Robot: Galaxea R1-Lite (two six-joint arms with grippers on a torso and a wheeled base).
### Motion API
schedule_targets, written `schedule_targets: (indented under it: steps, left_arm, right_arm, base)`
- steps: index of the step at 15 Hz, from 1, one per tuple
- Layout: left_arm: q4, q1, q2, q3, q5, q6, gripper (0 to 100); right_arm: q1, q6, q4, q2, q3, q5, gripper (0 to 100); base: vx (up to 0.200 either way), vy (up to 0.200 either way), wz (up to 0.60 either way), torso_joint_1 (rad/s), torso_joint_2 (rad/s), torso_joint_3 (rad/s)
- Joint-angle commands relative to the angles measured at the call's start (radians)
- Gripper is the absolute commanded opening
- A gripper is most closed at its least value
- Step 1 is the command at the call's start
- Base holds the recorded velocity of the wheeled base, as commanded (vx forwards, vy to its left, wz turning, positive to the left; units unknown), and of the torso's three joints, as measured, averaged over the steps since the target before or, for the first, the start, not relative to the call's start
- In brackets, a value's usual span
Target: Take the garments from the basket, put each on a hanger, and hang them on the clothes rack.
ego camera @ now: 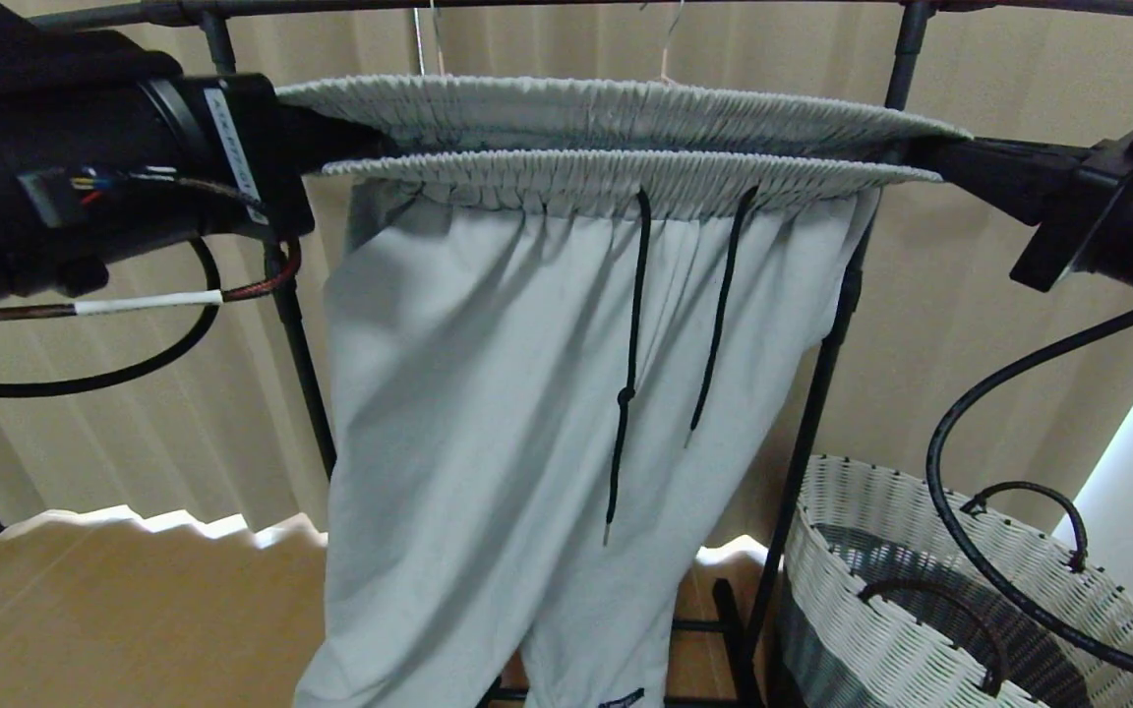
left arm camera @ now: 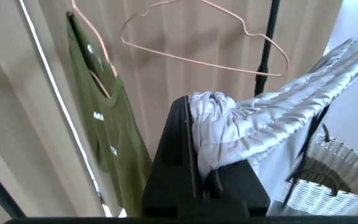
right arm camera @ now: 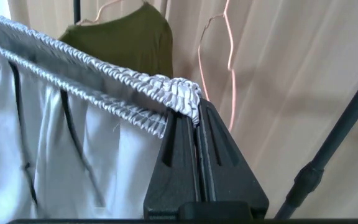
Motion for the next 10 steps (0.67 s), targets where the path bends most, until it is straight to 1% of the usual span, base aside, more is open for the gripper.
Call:
schedule_targets:
  steps: [1,4,5,6,7,8,9,10]
  left_arm:
    - [-0.001,-0.009,0.030,0.015,0.004,0.005,0]
    - [-0.012,-0.027,0.033,0.019,0.006,0.010,0]
    - [-0.012,-0.056,0.030,0.052,0.007,0.008,0]
    - [-0.014,-0.066,0.030,0.078,0.007,0.008,0]
    - [-0.027,-0.076,0.031,0.125,0.015,0.013,0]
    - [-0.027,-0.076,0.031,0.125,0.015,0.013,0]
    - [-0.072,-0.076,0.031,0.125,0.026,0.018,0]
    - [-0.072,-0.076,0.031,0.122,0.026,0.025,0]
  right_arm:
    - [0.000,-0.001,-0.002,0.008,0.005,0.000,0]
    - [0.000,-0.001,-0.002,0.006,0.021,-0.001,0]
    - [0.000,-0.001,-0.002,0.008,0.039,0.000,0]
    - [0.000,0.000,-0.002,0.008,0.056,0.000,0]
    - [0.000,-0.003,-0.005,0.008,0.103,0.000,0]
    - [0.000,-0.003,-0.005,0.008,0.103,0.000,0]
    - [0.000,-0.021,-0.054,0.009,0.111,0.000,0]
    - [-0.002,-0.021,-0.061,0.009,0.111,-0.001,0]
  base:
    - [0.000,0.000,0.00,0.000,0.00,0.000]
    - [0.000,0.000,0.00,0.000,0.00,0.000]
    - [0.000,0.000,0.00,0.000,0.00,0.000]
    - [0.000,0.000,0.00,0.000,0.00,0.000]
    - [0.000,0.000,0.00,0.000,0.00,0.000]
    - [0.000,0.000,0.00,0.000,0.00,0.000]
    - [0.000,0.000,0.00,0.000,0.00,0.000]
    - [0.000,0.000,0.00,0.000,0.00,0.000]
